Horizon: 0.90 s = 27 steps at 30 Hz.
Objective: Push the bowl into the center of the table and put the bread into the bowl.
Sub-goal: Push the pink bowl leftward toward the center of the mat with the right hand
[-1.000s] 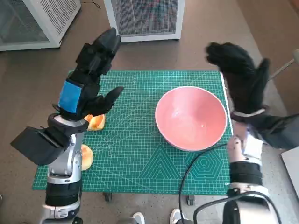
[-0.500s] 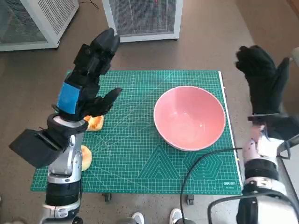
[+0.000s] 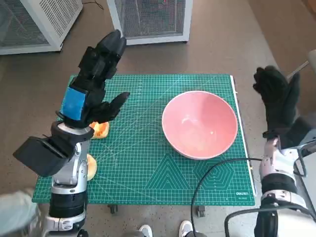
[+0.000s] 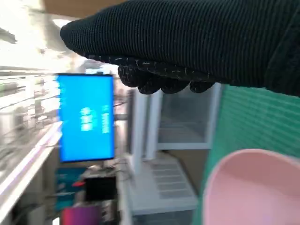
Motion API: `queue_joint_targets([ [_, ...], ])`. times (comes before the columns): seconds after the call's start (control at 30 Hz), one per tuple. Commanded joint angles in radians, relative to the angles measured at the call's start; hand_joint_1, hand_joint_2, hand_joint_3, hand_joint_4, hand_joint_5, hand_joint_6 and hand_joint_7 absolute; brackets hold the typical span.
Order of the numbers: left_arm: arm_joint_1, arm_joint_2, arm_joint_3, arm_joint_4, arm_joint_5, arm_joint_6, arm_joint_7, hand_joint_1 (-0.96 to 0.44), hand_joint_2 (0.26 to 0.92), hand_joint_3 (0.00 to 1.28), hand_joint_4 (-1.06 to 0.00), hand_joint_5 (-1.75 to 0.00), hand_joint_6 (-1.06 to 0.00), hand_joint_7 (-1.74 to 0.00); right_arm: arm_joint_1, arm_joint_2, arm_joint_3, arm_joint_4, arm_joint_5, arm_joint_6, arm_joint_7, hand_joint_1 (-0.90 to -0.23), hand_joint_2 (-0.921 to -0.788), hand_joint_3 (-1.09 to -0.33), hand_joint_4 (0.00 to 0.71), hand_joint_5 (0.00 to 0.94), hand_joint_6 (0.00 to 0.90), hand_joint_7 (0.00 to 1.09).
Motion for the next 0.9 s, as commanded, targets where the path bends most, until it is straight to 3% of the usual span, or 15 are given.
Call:
queue_joint_targets([
  [0.03, 0.008, -0.003, -0.005, -0.017, 0.008, 0.004, 0.01, -0.63, 0.921, 0.35, -0.21, 0.0, -0.09, -0.42, 0.053, 0.027, 0.008, 0.028, -0.032, 0.048, -0.042, -0.538, -0.921, -0.674, 0.185, 0.001, 0.305, 0.01],
  [0.2, 0.013, -0.001, -0.002, -0.017, -0.005, 0.002, 0.002, -0.63, 0.921, 0.35, -0.21, 0.0, -0.09, -0.42, 0.069, 0.056, 0.022, 0.035, -0.062, 0.096, -0.078, -0.534, -0.921, -0.679, 0.187, 0.002, 0.313, 0.01],
  [0.33, 0.018, 0.001, 0.0, -0.023, -0.009, 0.004, 0.002, -0.63, 0.921, 0.35, -0.22, 0.0, -0.09, -0.42, 0.075, 0.08, 0.022, 0.038, -0.069, 0.132, -0.091, -0.535, -0.921, -0.669, 0.195, 0.005, 0.319, 0.01],
  [0.9, 0.043, 0.012, 0.012, -0.04, -0.019, 0.003, -0.004, -0.64, 0.921, 0.34, -0.22, 0.0, -0.1, -0.43, 0.068, 0.174, 0.016, 0.037, -0.08, 0.202, -0.058, -0.536, -0.921, -0.663, 0.207, 0.005, 0.333, 0.01],
])
